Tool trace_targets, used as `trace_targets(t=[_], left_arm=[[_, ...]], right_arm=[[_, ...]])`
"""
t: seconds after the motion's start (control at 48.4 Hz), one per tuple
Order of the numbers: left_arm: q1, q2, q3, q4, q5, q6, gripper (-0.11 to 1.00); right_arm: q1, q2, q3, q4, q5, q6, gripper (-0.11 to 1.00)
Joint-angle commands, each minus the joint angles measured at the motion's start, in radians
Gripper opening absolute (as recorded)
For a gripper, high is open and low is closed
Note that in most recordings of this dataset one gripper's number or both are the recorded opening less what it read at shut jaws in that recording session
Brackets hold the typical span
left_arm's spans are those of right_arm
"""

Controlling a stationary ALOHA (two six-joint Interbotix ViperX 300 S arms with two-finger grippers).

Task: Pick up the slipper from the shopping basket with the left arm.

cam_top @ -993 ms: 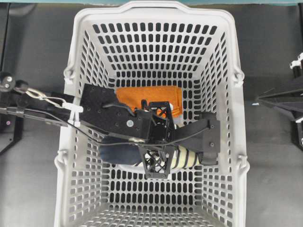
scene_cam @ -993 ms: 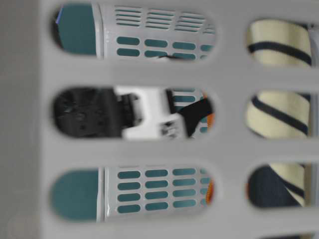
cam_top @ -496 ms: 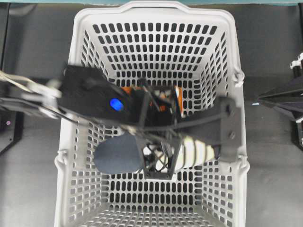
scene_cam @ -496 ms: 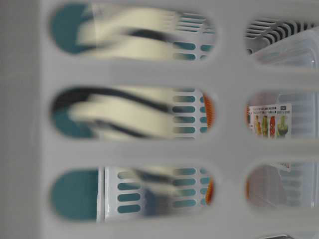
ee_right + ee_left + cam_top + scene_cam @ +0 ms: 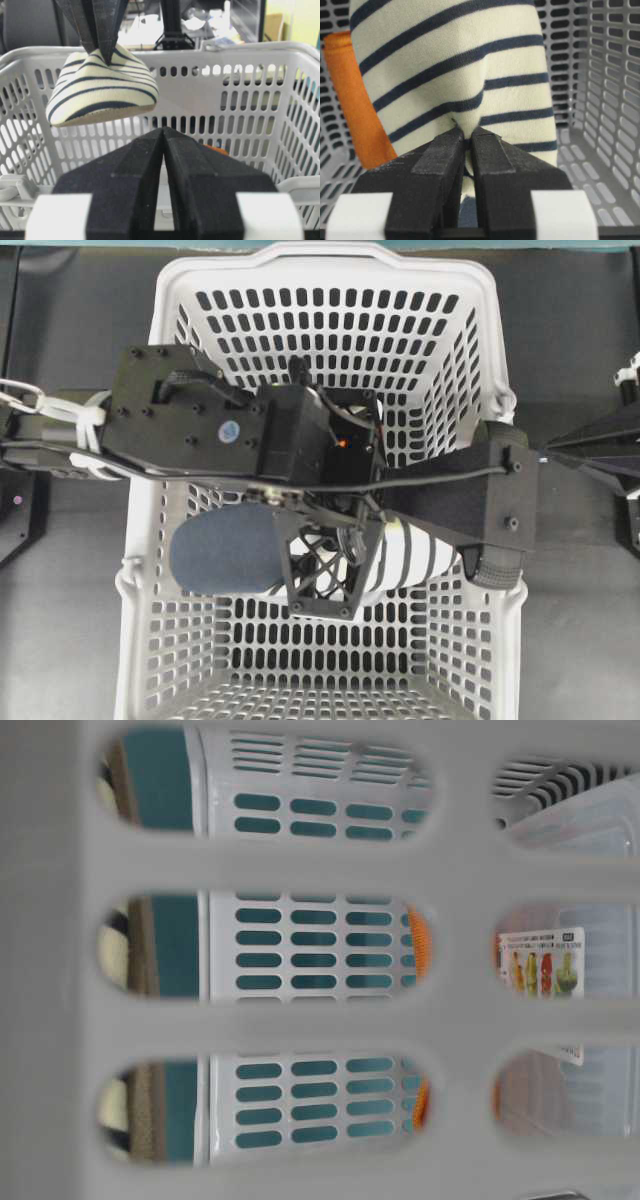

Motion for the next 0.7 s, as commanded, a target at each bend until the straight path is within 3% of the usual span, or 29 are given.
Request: trace_targets(t=[0.0, 0.414, 0.683], left_arm=[[-0.005, -0.021, -0.003, 0.005, -0.011, -0.005, 0.04], [-0.003, -0.150, 0.225, 0.006, -0.193, -0.083, 0.04], [-0.003, -0.158, 0.244, 0.006, -0.218, -0.078, 0.04]], right_arm=[[0.002, -0.002, -0.012, 0.003, 0.005, 0.002, 0.00], [0.002, -0.026, -0.012, 0.003, 0.035, 0.002, 0.00], [-0.003, -0.026, -0.012, 0.006, 0.034, 0.003, 0.00]])
